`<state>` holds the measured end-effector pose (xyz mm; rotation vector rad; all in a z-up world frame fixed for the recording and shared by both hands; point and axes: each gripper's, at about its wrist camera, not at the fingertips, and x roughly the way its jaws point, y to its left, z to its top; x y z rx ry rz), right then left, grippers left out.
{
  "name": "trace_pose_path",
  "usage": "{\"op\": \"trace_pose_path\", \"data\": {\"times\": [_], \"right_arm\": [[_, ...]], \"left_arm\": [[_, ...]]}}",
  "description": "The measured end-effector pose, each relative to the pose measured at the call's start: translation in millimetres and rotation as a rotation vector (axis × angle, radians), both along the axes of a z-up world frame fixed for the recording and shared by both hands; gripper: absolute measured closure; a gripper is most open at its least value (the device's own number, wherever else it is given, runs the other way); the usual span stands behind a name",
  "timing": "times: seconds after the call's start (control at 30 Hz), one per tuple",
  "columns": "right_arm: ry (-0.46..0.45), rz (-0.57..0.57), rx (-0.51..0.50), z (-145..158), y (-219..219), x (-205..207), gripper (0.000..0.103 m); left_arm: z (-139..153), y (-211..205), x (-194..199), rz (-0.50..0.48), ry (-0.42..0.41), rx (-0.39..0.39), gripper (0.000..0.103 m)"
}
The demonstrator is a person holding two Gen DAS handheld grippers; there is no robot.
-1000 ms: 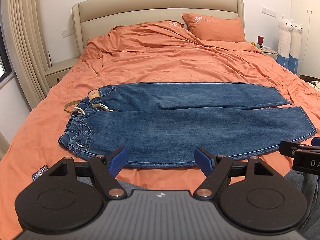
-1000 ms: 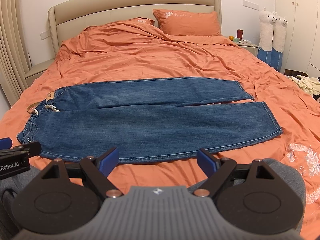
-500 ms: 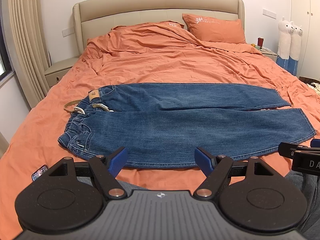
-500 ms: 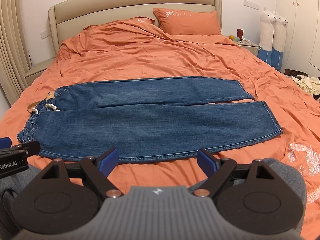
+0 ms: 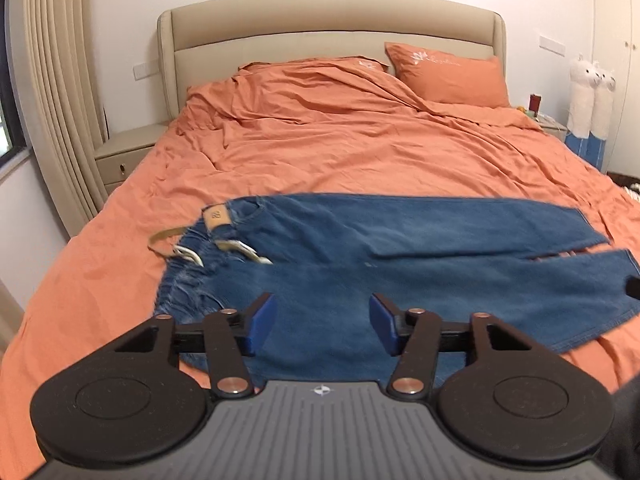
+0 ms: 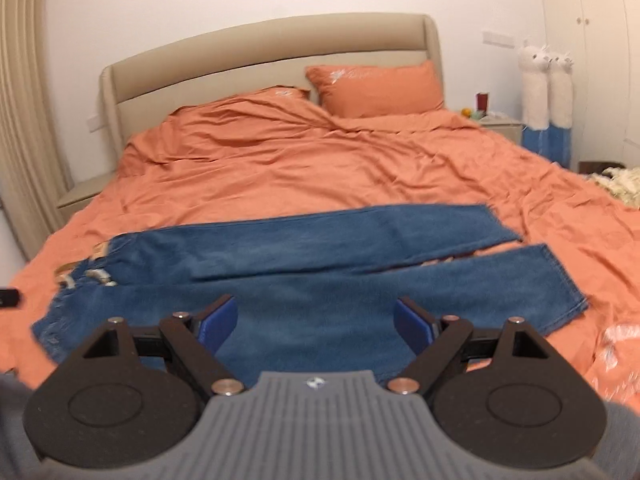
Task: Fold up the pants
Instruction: 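Lower the left tool onto the jeans waistband and close on it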
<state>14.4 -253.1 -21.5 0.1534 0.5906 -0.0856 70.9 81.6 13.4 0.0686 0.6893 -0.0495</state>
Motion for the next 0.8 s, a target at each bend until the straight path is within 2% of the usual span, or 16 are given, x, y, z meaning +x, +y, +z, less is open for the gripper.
{"op": "trace_pose_path", "data": {"times": [0.17, 0.33, 0.4, 0.53, 0.67, 0.8], "right_arm": [[0.004, 0.052, 0.012, -21.3, -8.8, 43.4, 0.021], [0.028, 0.086, -0.002, -50.3, -8.2, 102.0, 0.021], [0.056, 0.075, 0.012, -59.6, -6.2, 125.8, 0.021], [0.126, 0.061, 0.005, -81.7, 4.3, 164.7, 0.021], [0.179, 0.066, -0.047, -101.2, 16.6, 190.5, 0.021], [0.217, 0.015, -0.071, -115.5, 18.4, 202.0, 0.021]], "left_arm": [[-23.0, 79.8, 76.8, -0.002, 0.089, -0.146, 0.040], [-73.4, 157.8, 153.0, 0.065, 0.162, -0.282, 0.039], [-95.0, 189.2, 177.4, 0.083, 0.176, -0.351, 0.034], [-140.3, 239.4, 220.9, 0.112, 0.221, -0.520, 0.034], [-177.8, 270.7, 248.0, 0.104, 0.283, -0.694, 0.034], [-195.2, 269.9, 264.2, 0.035, 0.333, -0.753, 0.041]]}}
